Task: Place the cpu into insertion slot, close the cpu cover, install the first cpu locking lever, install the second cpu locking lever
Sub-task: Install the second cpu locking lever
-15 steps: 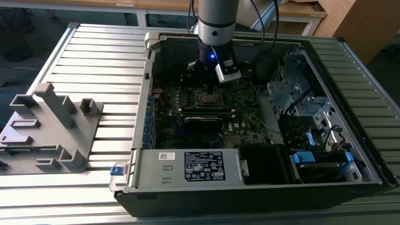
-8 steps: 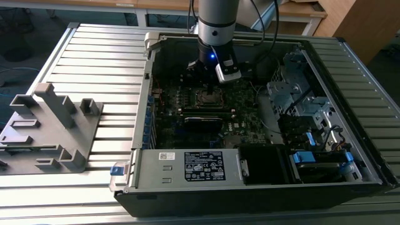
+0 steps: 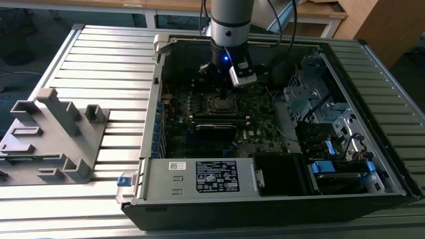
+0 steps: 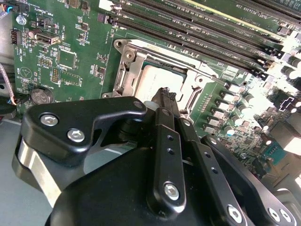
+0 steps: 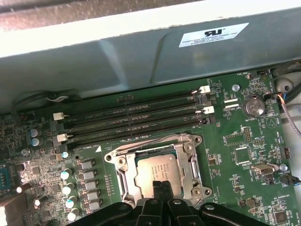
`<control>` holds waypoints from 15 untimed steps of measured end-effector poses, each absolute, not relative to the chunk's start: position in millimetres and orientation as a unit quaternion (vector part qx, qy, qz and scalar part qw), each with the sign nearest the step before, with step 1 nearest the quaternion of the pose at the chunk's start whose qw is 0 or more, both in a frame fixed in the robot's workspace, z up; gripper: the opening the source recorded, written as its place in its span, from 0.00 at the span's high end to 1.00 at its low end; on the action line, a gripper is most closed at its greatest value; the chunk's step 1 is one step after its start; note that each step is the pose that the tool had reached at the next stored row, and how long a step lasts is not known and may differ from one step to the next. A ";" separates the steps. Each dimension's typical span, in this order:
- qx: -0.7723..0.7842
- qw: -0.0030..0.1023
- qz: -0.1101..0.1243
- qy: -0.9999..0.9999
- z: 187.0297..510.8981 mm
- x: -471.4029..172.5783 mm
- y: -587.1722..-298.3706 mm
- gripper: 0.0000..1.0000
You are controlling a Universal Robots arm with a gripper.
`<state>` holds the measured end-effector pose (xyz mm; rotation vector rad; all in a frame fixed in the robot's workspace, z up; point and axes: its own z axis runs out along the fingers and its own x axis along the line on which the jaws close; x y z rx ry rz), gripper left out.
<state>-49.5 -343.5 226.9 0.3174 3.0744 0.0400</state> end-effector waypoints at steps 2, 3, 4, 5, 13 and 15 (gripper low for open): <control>0.103 0.025 0.013 0.994 227.6 -49.5 -343.5 0.89; 0.103 0.025 0.013 0.994 227.7 -49.5 -343.5 0.89; 0.103 0.025 0.013 0.994 227.9 -49.5 -343.5 0.89; 0.103 0.025 0.013 0.994 228.1 -49.4 -343.5 0.89; 0.103 0.025 0.013 0.994 231.3 -49.5 -343.5 0.89; 0.103 0.025 0.013 0.994 232.6 -49.5 -343.5 0.89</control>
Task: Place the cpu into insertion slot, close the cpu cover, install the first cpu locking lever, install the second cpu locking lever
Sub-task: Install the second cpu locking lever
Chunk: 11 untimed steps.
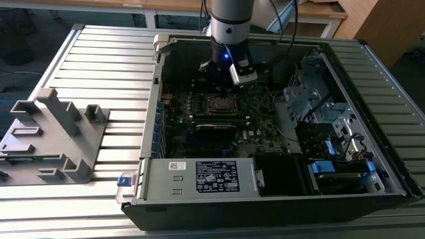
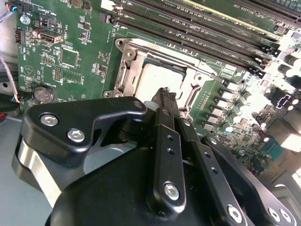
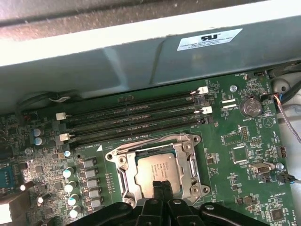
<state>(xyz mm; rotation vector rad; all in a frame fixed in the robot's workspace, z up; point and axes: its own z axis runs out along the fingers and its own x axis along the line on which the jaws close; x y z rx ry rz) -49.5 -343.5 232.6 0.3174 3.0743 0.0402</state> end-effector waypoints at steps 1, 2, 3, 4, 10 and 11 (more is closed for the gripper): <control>0.103 0.025 0.013 0.994 233.3 -49.5 -343.5 0.89; 0.103 0.025 0.013 0.994 234.0 -49.5 -343.5 0.89; 0.103 0.025 0.013 0.994 234.7 -49.5 -343.5 0.89; 0.103 0.025 0.013 0.994 235.2 -49.5 -343.5 0.89; 0.103 0.025 0.013 0.994 235.9 -49.5 -343.5 0.89; 0.103 0.025 0.013 0.994 235.9 -49.5 -343.5 0.89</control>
